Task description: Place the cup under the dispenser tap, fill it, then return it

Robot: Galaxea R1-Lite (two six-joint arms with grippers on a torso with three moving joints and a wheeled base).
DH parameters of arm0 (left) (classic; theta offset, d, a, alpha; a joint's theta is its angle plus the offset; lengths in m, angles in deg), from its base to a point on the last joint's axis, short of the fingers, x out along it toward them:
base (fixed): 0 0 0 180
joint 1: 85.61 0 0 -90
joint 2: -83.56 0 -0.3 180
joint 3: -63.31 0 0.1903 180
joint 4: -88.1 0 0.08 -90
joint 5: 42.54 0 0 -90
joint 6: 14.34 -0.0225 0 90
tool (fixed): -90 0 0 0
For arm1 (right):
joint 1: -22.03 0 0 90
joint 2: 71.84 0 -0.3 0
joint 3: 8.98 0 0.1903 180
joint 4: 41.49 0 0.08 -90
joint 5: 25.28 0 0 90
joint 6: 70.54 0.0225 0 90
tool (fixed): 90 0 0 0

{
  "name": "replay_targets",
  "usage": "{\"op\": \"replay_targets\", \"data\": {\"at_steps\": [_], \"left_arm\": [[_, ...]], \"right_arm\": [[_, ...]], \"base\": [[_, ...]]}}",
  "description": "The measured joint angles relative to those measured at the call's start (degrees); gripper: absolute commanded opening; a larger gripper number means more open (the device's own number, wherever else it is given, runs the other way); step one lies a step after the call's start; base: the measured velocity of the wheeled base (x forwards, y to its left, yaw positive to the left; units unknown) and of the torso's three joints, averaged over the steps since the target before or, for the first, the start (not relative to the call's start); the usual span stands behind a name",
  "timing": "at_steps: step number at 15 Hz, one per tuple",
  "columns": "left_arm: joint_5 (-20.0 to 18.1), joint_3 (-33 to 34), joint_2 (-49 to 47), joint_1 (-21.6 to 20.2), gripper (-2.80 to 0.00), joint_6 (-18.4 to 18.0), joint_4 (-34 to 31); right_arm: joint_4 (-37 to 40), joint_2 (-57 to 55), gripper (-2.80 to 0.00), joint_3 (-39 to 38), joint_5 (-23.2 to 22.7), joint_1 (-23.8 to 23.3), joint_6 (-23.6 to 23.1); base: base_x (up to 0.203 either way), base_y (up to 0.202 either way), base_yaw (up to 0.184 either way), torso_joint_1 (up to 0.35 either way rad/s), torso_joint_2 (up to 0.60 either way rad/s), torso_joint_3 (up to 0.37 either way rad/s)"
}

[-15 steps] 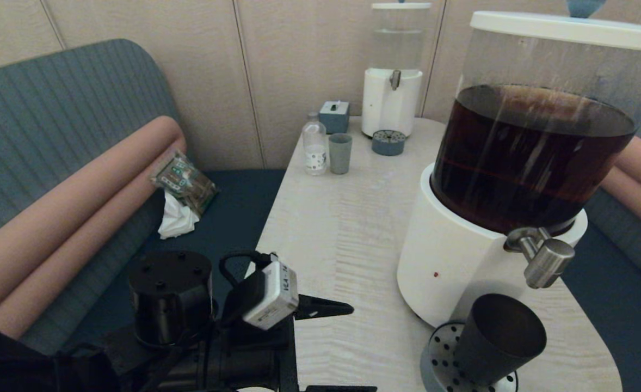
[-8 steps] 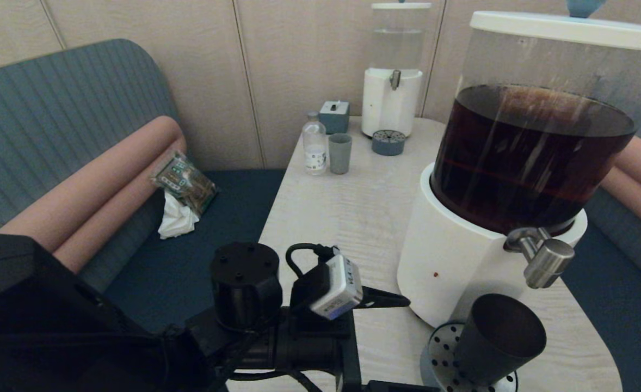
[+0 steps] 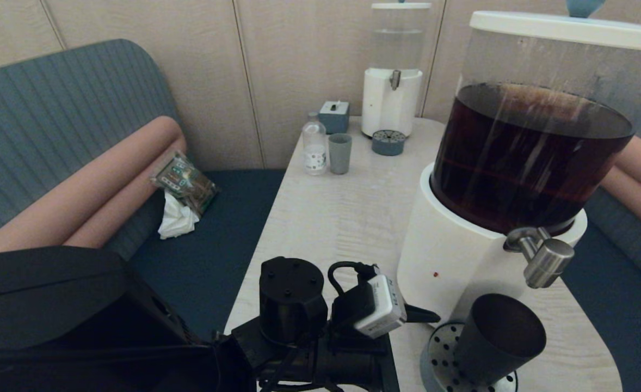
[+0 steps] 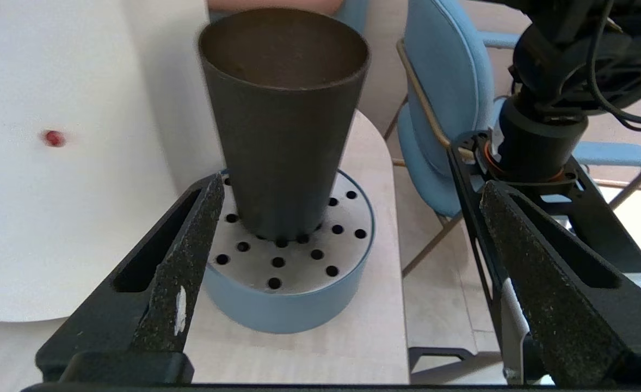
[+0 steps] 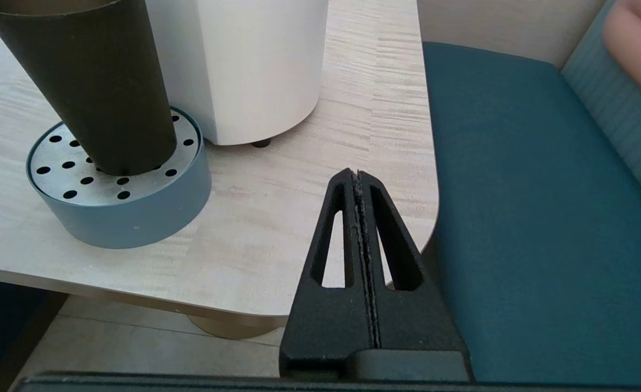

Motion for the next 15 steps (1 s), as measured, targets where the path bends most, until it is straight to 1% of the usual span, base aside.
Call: {"op": "replay_targets", "data": {"at_steps": [5, 9, 15], "left_arm": [[1.24, -3.14, -2.75, 0.32, 0.0, 0.13, -0.17], [1.47, -6.06, -4.99, 0.4, 0.0, 0.35, -0.23], [1.51, -7.72, -6.54, 0.41, 0.0, 0.76, -0.5]], "right_arm": [[0.02, 0.0, -2.8, 0.0, 0.01, 0.0, 0.0], [0.0, 0.0, -2.8, 0.0, 0.0, -0.02, 0.0], [0.0, 0.0, -2.8, 0.0, 0.02, 0.0, 0.0]], "base": [[0.0, 0.0, 0.0, 0.0, 0.0, 0.0], [0.0, 0.0, 0.0, 0.0, 0.0, 0.0], [0.0, 0.0, 0.0, 0.0, 0.0, 0.0]]}}
